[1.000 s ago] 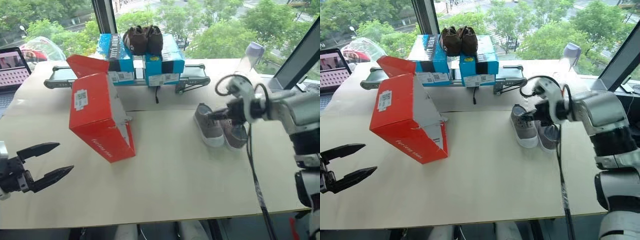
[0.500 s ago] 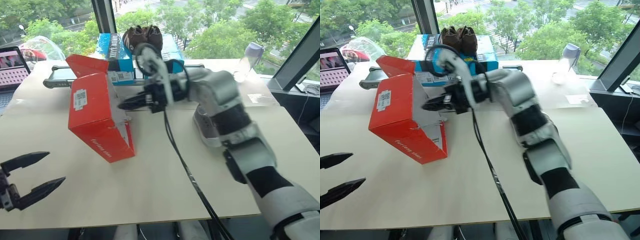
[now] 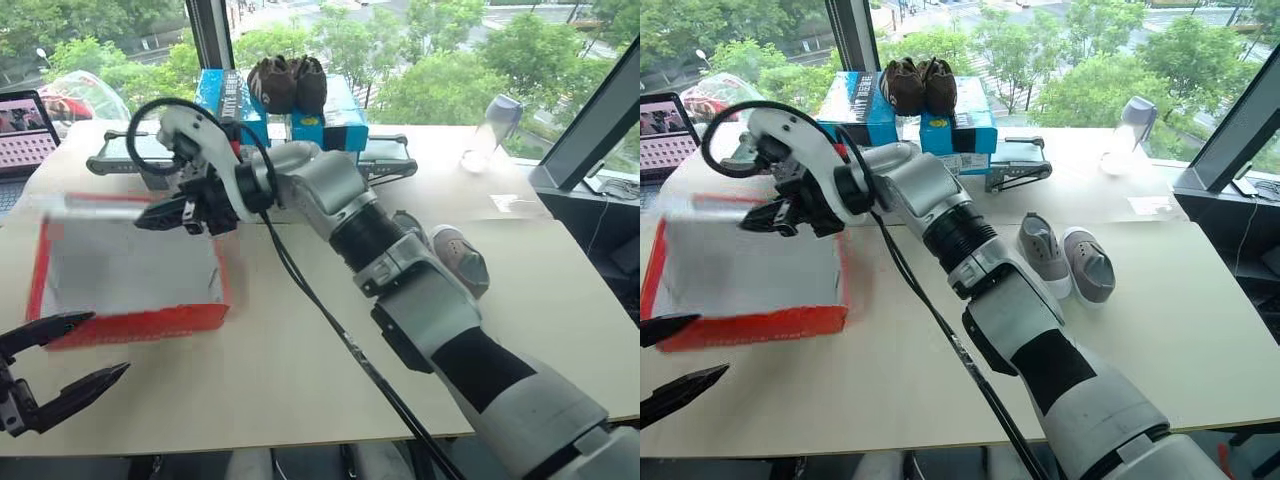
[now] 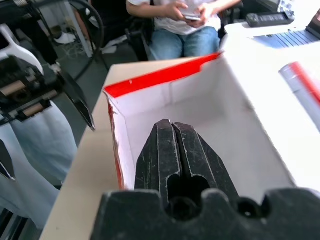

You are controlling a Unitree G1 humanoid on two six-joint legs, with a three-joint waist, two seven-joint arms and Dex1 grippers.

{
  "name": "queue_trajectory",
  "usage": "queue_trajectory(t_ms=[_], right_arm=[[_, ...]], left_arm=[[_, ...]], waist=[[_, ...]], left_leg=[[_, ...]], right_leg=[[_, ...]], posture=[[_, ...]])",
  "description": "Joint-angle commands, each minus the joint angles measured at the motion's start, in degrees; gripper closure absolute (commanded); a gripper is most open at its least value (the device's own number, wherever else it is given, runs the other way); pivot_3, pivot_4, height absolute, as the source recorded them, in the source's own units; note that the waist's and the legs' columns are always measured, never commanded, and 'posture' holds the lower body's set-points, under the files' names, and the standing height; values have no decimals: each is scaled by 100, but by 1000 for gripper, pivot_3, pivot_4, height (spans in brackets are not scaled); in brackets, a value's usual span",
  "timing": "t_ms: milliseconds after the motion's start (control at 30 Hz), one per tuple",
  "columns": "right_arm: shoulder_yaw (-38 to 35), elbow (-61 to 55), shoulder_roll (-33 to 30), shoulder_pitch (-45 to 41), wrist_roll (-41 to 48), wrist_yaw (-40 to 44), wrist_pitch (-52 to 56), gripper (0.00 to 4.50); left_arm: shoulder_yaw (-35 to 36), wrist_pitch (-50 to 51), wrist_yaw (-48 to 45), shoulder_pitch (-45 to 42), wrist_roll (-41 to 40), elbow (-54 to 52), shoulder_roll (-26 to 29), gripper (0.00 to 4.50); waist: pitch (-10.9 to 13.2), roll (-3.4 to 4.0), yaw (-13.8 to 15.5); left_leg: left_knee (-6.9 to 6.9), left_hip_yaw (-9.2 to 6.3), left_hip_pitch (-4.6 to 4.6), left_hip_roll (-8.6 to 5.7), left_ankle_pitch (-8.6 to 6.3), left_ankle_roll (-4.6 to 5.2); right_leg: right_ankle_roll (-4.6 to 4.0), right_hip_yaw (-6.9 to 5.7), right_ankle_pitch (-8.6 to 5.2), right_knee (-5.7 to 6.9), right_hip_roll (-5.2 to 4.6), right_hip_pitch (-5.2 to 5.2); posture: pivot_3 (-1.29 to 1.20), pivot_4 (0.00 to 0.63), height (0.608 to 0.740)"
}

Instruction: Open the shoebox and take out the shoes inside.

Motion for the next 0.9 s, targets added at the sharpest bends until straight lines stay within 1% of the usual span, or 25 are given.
queue_trajectory(t_ms=[33, 100, 167, 233, 300, 367, 433, 533, 633, 700, 800, 900], right_arm=[[-521, -493, -897, 235, 84, 62, 438, 4490], [-533, -782, -1130, 380, 115, 175, 615, 4490], [-693, -1346, -1656, 723, 123, 193, 712, 4490], [-860, -2079, -2234, 1184, 148, 274, 725, 4490], [-871, -2838, -2833, 1709, 110, 462, 744, 4490], [-828, -3374, -3345, 2137, 54, 578, 799, 4490], [-937, -3820, -3980, 2663, 99, 686, 1005, 4490], [-1221, -4361, -4561, 3414, 215, 655, 1117, 4490], [-1688, -4884, -4754, 4252, 366, 403, 945, 4490], [-2106, -5267, -4624, 4740, 553, 90, 899, 4490], [-2651, -5846, -4356, 5426, 886, -418, 1090, 4490], [-2911, -6182, -4120, 6068, 923, -892, 947, 4490]], left_arm=[[142, 58, 8, -41, -209, -11, 140, 0], [150, 84, 39, -58, -284, -30, 169, 0], [23, 132, 216, -250, -423, -61, 236, 0], [-252, 270, 558, -618, -598, -61, 338, 0], [-535, 375, 889, -1025, -700, -12, 435, 0], [-737, 453, 1176, -1364, -735, 61, 524, 0], [-1031, 559, 1468, -1829, -751, 218, 672, 0], [-1496, 818, 1885, -2447, -714, 537, 876, 0], [-1904, 705, 2083, -2964, -600, 640, 788, 0], [-2162, 796, 2324, -3149, -568, 624, 703, 0], [-2725, 750, 2550, -3325, -209, 511, 661, 0], [-3072, 632, 2635, -3578, -31, 582, 552, 0]], waist=[[-2, -3, 42], [-3, -4, 55], [-6, -10, 16], [-8, -13, -8], [2, 3, 0], [3, 5, 17], [3, 5, 25], [3, 6, 7], [4, 7, -33], [4, 7, -42], [4, 8, -12], [4, 7, 24]], left_leg=[[0, -2, -1, 0, 0, 0], [0, -1, -3, -2, 0, 0], [-5, 4, -3, -1, 0, 0], [-7, 1, 1, 2, 0, 0], [-6, 1, 2, 0, 0, 0], [-6, 1, 2, -2, 0, 0], [-4, 1, 1, -2, 0, 1], [-2, 2, 7, -4, 0, 1], [-3, 6, 13, -4, 0, 1], [-5, 10, 13, -3, 0, 2], [-5, 8, 13, -4, 0, 2], [2, 5, 11, -6, 1, 1]], right_leg=[[0, -2, 0, -1, 0, 0], [0, -2, 0, -4, -2, 0], [0, 1, 0, -2, -1, -5], [-3, 2, -1, 10, 4, -6], [-2, 2, -2, 14, 3, -6], [1, 6, -3, 12, 2, -3], [4, 6, -5, 13, 4, -5], [20, 9, -15, 14, 4, 1], [24, 18, -17, 14, 6, 2], [23, 25, -16, 15, 7, 0], [20, 28, -14, 17, 7, 3], [24, 25, -12, 16, 7, 8]], posture=[[0, 150, 740], [0, 150, 740], [0, 150, 740], [0, 150, 740], [0, 150, 740], [0, 150, 740], [0, 150, 740], [0, 150, 740], [0, 150, 740], [0, 150, 740], [0, 150, 740], [0, 150, 740]])
